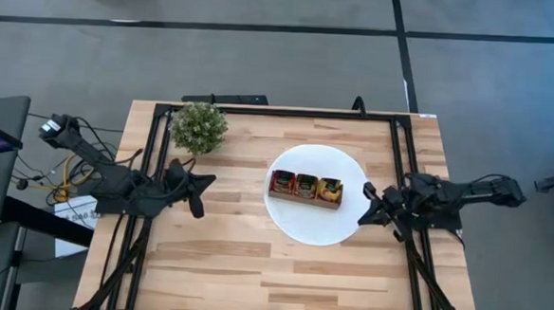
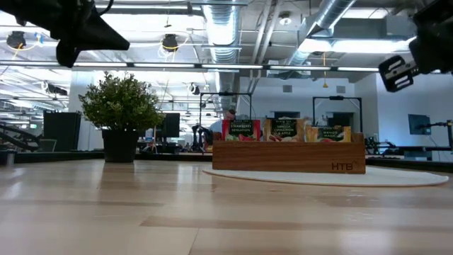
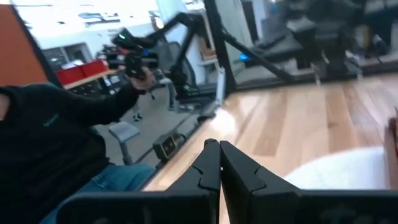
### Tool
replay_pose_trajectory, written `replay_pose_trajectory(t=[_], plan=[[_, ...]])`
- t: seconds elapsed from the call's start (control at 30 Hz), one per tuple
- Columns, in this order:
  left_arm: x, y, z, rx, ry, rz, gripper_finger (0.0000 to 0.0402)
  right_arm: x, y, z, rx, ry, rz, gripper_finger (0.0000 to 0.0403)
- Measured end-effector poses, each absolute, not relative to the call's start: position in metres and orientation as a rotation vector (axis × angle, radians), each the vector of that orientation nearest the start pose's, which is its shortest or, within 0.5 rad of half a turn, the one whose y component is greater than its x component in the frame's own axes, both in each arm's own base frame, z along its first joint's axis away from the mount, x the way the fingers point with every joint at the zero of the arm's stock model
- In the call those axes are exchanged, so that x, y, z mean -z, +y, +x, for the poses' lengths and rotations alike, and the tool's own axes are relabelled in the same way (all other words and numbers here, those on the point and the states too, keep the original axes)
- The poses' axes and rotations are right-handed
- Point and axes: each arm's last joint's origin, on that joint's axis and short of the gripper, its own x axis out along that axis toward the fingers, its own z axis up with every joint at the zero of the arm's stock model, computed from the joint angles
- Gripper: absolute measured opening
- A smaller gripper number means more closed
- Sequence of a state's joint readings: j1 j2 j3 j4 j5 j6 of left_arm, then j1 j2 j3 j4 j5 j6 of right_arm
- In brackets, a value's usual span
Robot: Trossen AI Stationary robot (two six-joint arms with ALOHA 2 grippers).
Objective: Pick & Place Tea
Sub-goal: Return to Home Position
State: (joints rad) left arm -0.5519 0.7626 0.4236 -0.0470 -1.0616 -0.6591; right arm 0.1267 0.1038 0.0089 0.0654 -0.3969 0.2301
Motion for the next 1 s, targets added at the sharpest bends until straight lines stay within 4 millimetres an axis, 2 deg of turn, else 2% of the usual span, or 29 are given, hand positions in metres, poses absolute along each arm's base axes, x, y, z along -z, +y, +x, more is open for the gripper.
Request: replay_pose_trajectory(t=[0.17,0.27,0.53,0.67,0.8,0.87,1.0], plan=[[-0.228,-0.06,0.14,-0.615,0.08,-0.361,0.0,-0.173,0.02,0.092,-0.585,-0.001,0.17,0.0],[-0.222,-0.058,0.135,-0.682,0.068,-0.375,0.0,-0.174,0.017,0.091,-0.616,0.007,0.148,0.0],[-0.205,-0.06,0.115,-0.712,0.119,-0.274,0.0,-0.175,0.0,0.09,-0.436,0.06,0.166,0.0],[-0.199,-0.061,0.1,-0.658,0.149,-0.23,0.0,-0.175,-0.005,0.09,-0.377,0.055,0.159,0.0],[-0.196,-0.063,0.086,-0.6,0.113,-0.265,0.0,-0.175,-0.008,0.09,-0.349,0.053,0.161,0.0],[-0.188,-0.064,0.081,-0.572,0.069,-0.258,0.0,-0.175,-0.009,0.09,-0.343,0.053,0.161,0.0],[-0.16,-0.058,0.069,-0.523,0.008,-0.267,0.0,-0.174,-0.009,0.089,-0.336,0.056,0.179,0.0]])
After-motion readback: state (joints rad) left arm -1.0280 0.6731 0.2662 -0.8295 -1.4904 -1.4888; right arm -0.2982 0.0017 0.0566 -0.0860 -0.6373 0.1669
